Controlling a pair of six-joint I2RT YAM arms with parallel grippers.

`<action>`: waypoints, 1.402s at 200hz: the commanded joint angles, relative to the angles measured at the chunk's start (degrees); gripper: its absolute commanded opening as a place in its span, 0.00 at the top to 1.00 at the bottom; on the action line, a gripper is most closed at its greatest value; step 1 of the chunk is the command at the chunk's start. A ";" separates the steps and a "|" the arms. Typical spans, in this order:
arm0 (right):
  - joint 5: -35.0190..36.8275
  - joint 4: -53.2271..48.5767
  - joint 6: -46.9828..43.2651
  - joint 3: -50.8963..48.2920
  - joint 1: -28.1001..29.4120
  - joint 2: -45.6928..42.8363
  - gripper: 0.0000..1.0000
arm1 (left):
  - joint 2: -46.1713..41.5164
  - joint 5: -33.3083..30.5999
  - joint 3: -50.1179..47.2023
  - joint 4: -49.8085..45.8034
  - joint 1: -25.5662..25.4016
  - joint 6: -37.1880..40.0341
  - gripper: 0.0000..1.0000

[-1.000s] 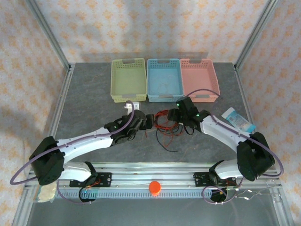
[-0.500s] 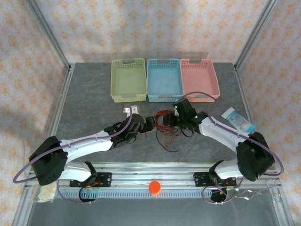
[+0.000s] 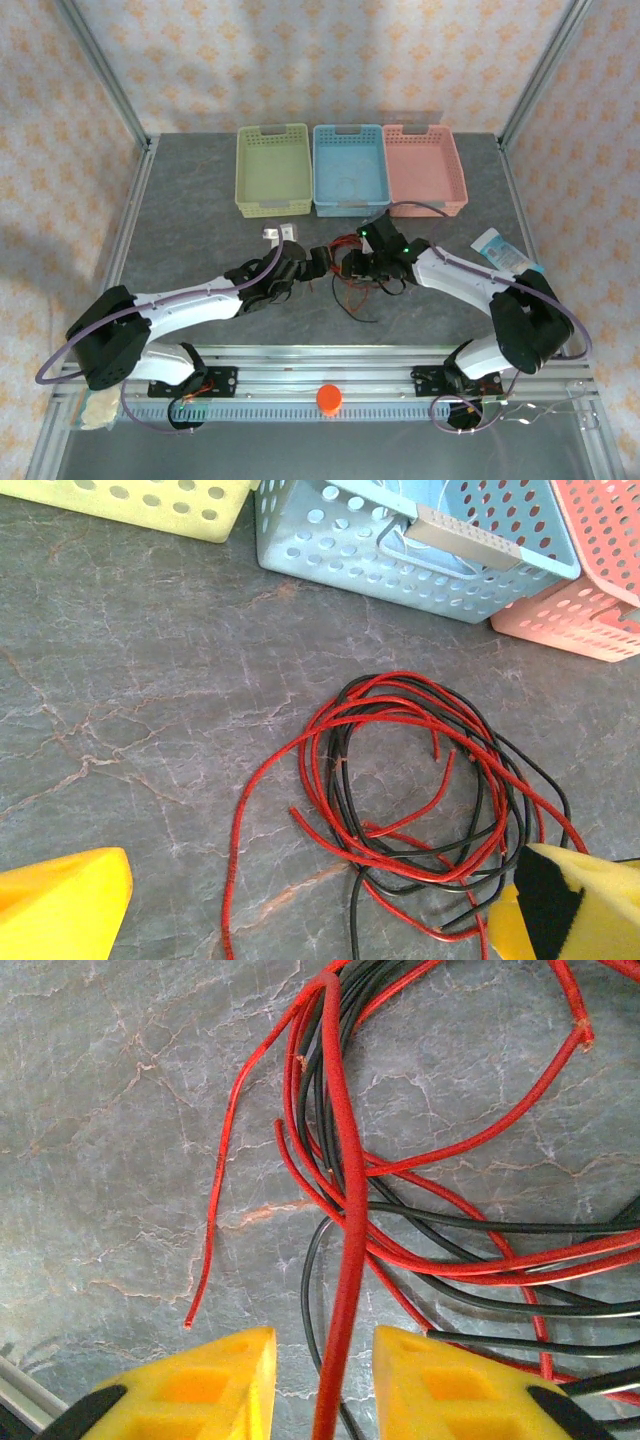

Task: Untangle the cables

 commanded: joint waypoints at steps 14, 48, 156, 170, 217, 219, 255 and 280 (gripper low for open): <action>0.70 -0.37 0.83 2.00 0.16 -1.75 0.76 | -0.26 -0.87 0.40 1.68 0.43 1.88 0.01; 1.33 -0.91 1.06 2.92 0.16 -3.49 0.83 | -1.60 -2.52 -1.05 4.79 0.39 1.97 0.01; 6.16 -6.13 -0.94 10.38 0.16 -12.01 1.00 | -7.07 -1.13 -0.21 4.85 2.49 2.58 0.01; 6.78 -6.60 -1.57 11.98 0.16 -13.16 1.00 | -8.33 -0.97 -0.24 5.31 2.66 3.47 0.01; 8.21 -6.68 -2.57 15.14 0.16 -16.85 1.00 | -9.11 -0.59 1.78 4.01 3.20 6.91 0.01; 8.27 -6.76 -2.63 15.33 0.16 -16.91 1.00 | -9.06 -0.49 1.85 4.01 3.19 7.03 0.01; 9.51 -7.81 -3.69 19.15 0.16 -17.90 1.00 | -8.25 1.96 1.39 6.96 3.23 7.98 0.01; 9.54 -8.18 -4.56 22.18 0.12 -18.33 1.00 | -5.74 4.38 1.76 8.91 3.23 8.84 0.01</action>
